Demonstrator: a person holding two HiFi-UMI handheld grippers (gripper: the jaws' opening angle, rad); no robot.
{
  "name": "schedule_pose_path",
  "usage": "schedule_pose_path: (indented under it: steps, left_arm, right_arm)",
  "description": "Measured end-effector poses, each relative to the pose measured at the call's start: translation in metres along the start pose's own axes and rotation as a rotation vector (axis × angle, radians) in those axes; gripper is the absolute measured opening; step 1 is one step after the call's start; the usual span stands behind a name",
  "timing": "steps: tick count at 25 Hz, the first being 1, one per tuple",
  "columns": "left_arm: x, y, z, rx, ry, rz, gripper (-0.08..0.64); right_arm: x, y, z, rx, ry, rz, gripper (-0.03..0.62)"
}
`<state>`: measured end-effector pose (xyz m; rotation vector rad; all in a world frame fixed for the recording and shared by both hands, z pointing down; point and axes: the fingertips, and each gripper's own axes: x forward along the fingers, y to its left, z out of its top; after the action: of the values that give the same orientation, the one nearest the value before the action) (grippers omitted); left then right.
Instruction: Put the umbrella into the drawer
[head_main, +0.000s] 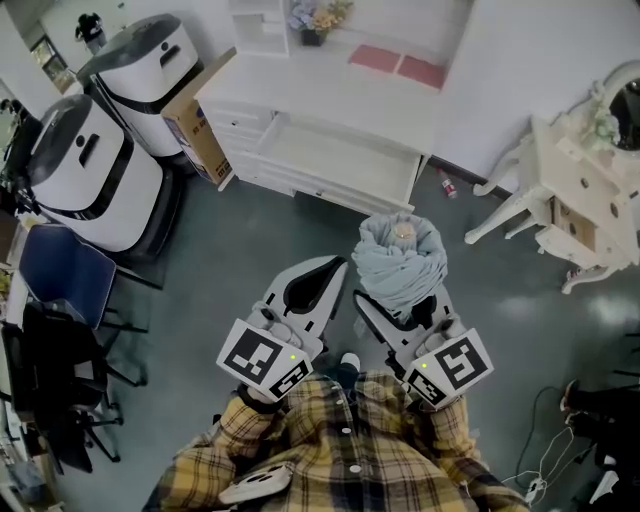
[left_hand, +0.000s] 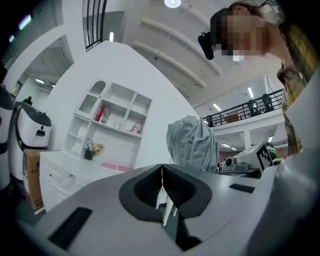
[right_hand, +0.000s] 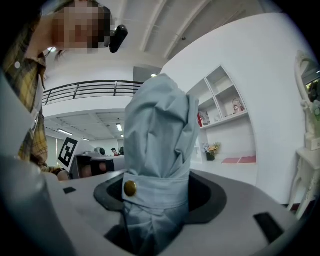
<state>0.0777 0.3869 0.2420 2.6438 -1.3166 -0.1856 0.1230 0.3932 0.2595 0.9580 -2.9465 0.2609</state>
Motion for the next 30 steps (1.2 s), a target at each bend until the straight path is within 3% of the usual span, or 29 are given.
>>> schedule_pose_path:
  steps: [16, 24, 30]
  left_arm:
    - [0.02, -0.043, -0.016, 0.024, -0.006, 0.06, 0.02]
    - [0.03, -0.022, -0.019, 0.018, 0.001, 0.068, 0.02]
    - [0.045, 0.016, -0.015, 0.01, 0.001, 0.063, 0.02]
  right_arm:
    - [-0.047, -0.03, -0.007, 0.024, -0.01, 0.052, 0.287]
    - [-0.028, -0.041, -0.006, 0.026, -0.006, 0.059, 0.287]
    - [0.011, -0.057, -0.008, 0.048, 0.007, 0.06, 0.288]
